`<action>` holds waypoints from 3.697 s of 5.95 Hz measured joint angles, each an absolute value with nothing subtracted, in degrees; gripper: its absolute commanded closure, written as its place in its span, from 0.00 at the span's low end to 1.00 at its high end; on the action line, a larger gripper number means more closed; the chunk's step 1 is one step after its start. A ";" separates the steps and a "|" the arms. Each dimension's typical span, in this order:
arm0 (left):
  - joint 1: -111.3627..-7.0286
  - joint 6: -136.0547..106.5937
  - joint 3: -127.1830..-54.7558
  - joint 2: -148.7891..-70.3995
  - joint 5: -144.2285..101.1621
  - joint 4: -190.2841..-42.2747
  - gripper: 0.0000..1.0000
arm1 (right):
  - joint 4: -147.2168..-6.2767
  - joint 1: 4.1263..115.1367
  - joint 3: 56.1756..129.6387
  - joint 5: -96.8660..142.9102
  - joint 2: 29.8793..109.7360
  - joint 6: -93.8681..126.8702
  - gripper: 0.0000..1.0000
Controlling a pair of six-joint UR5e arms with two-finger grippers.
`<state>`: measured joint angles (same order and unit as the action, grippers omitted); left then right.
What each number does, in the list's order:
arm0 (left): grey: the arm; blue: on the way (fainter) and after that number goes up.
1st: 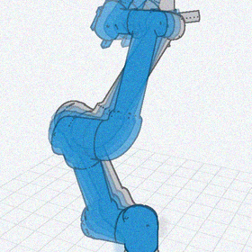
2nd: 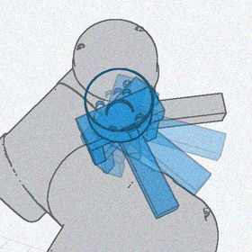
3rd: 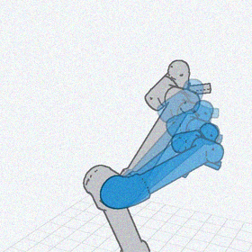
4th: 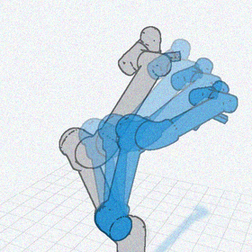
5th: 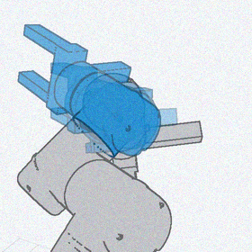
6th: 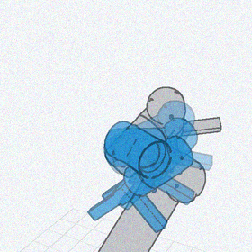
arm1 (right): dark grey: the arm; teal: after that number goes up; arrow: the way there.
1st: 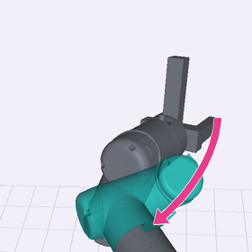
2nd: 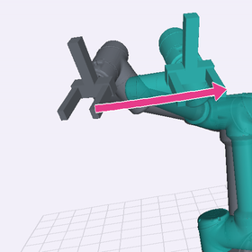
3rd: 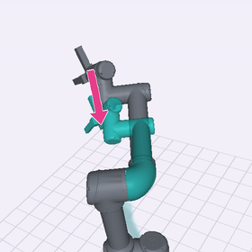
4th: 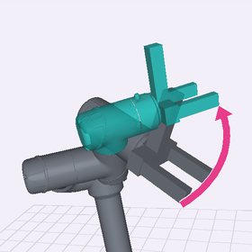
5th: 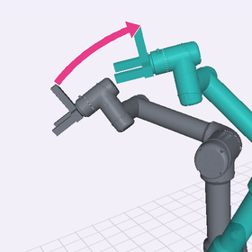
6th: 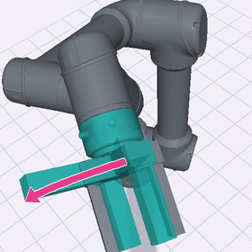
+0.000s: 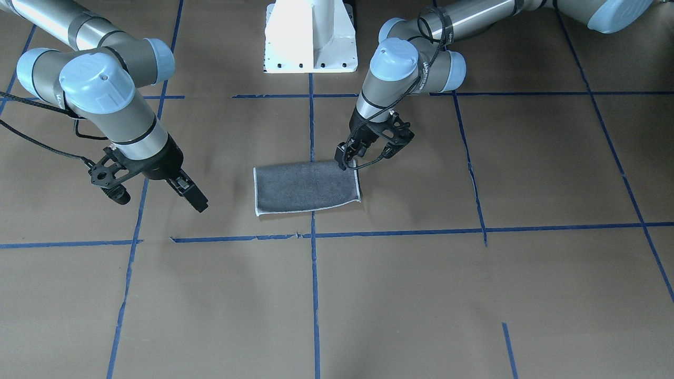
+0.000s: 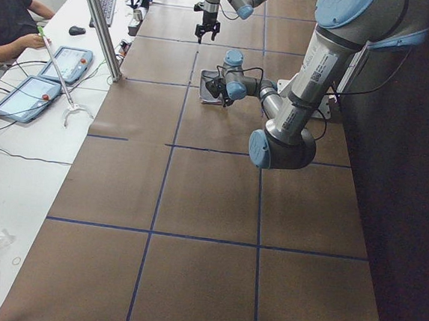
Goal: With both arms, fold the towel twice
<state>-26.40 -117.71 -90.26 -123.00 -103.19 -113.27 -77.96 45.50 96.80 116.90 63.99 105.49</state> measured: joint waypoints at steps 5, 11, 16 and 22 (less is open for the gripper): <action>-29.95 -115.87 -91.05 -122.89 -104.31 -112.98 1.00 | -78.07 45.70 97.65 116.67 64.97 105.05 0.00; -28.24 -111.57 -81.01 -139.14 -101.53 -112.56 1.00 | -78.46 48.85 102.87 117.13 73.00 96.71 0.00; -22.78 -99.21 -75.92 -143.92 -96.95 -114.54 0.00 | -78.57 49.14 104.20 117.07 73.49 96.68 0.00; -39.28 -80.61 -95.27 -126.40 -113.88 -113.66 0.00 | -78.72 58.40 104.44 123.57 79.55 75.11 0.00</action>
<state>-39.28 -80.61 -95.27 -126.40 -113.88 -113.66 -78.72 58.40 104.44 123.57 79.55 75.11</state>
